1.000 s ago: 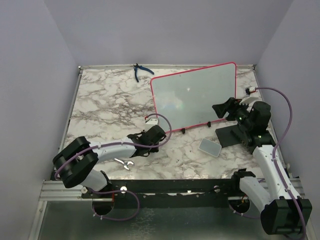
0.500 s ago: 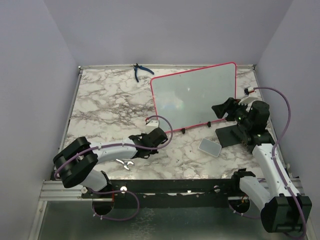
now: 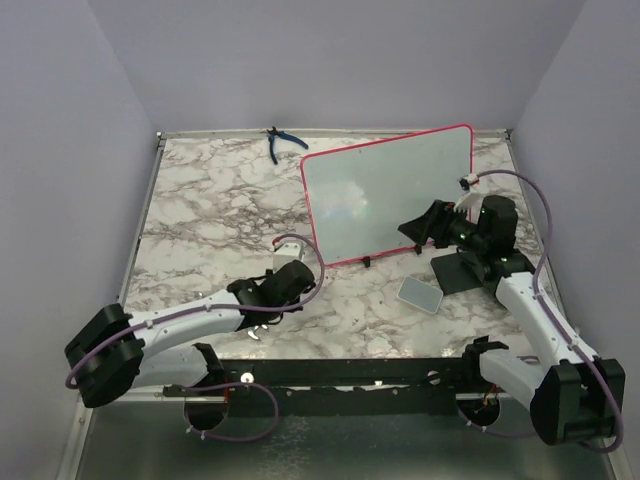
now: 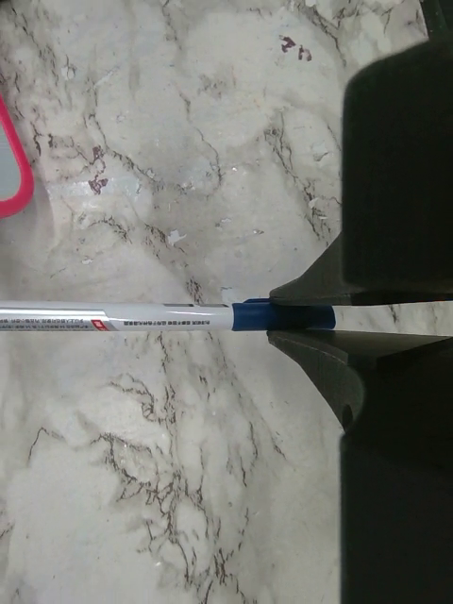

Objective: Write a sentence on the whiteboard
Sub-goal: Open the whiteboard marker at the center of the board.

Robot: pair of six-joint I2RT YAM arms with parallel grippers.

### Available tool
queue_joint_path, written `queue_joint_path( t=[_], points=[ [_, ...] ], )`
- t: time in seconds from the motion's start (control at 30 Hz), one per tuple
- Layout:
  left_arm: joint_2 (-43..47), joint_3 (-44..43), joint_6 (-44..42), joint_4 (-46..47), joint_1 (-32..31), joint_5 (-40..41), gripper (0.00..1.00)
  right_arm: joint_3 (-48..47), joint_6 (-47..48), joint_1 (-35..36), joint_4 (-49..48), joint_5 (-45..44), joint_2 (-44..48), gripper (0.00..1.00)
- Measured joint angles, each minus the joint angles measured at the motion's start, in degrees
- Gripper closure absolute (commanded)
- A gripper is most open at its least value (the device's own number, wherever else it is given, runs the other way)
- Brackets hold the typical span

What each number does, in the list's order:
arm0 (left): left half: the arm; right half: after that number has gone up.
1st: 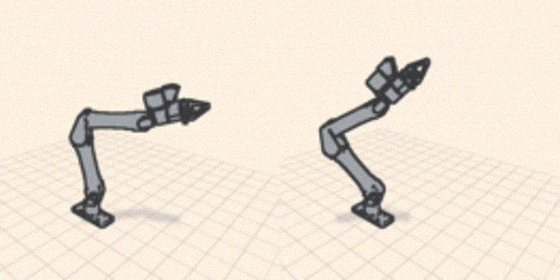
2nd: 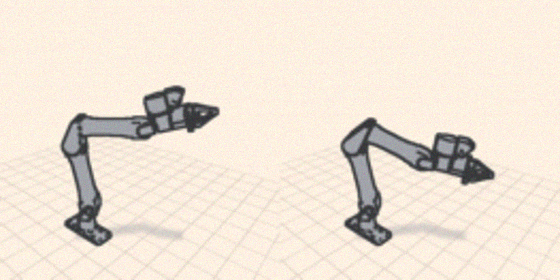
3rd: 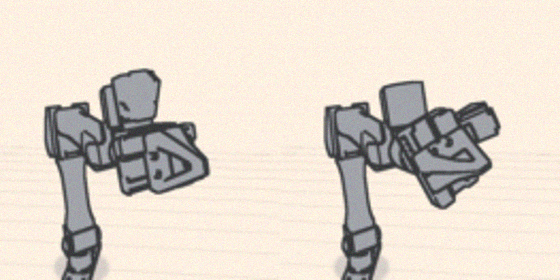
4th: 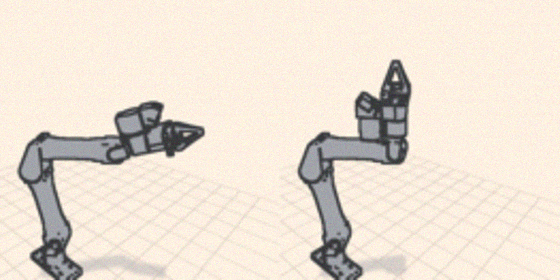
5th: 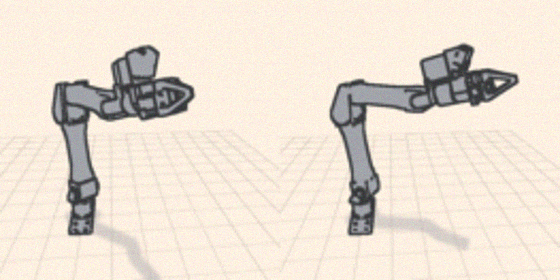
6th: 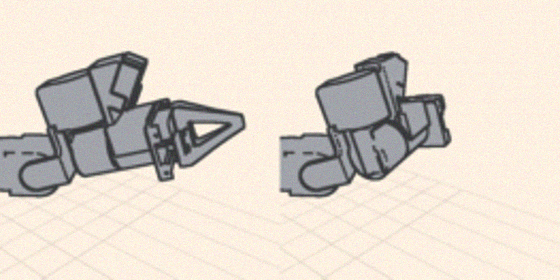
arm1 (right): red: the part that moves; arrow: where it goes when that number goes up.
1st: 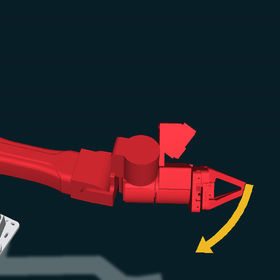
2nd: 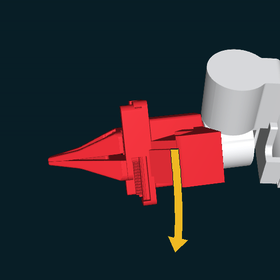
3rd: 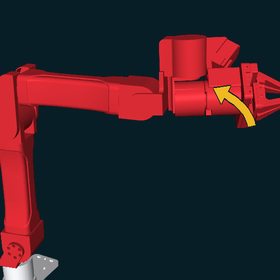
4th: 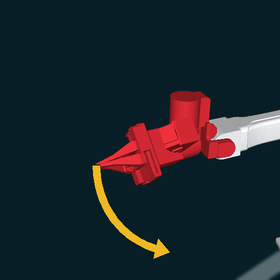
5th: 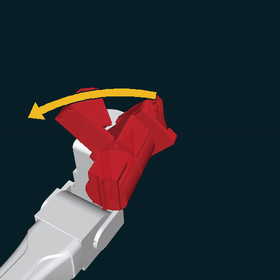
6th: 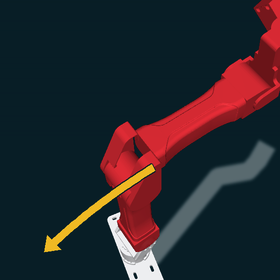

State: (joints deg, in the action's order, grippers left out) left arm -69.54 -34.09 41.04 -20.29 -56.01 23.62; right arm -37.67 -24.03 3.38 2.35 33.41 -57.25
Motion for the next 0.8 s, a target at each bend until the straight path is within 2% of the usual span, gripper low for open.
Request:
queue_joint_path(
  t=[0.13,0.23,0.43,0.57,0.63,0.8],
  points=[
    [8.50,2.23,-0.81,-0.48,0.00,0.52,1.00,0.00,-3.39,6.88,-3.26,1.79,-3.52,0.26],
    [14.67,2.73,-2.89,-0.68,-0.15,0.83,1.00,-0.26,-7.15,11.19,-7.54,4.20,-6.51,0.32],
    [26.27,1.62,-9.57,0.07,-0.42,1.36,1.00,-5.68,-12.31,14.53,-10.16,10.73,-11.61,0.34],
    [27.15,-0.81,-13.77,1.46,-0.44,-0.87,1.00,-11.82,-11.56,14.58,-7.56,13.79,-11.65,0.29],
    [26.01,-2.34,-16.70,1.95,-0.48,-3.69,1.00,-15.17,-10.51,14.56,-5.31,15.96,-11.67,0.25],
    [23.39,-5.90,-25.49,2.27,-0.55,-12.20,1.00,-22.03,-5.73,14.58,3.04,22.60,-13.81,0.24]
  ],
)
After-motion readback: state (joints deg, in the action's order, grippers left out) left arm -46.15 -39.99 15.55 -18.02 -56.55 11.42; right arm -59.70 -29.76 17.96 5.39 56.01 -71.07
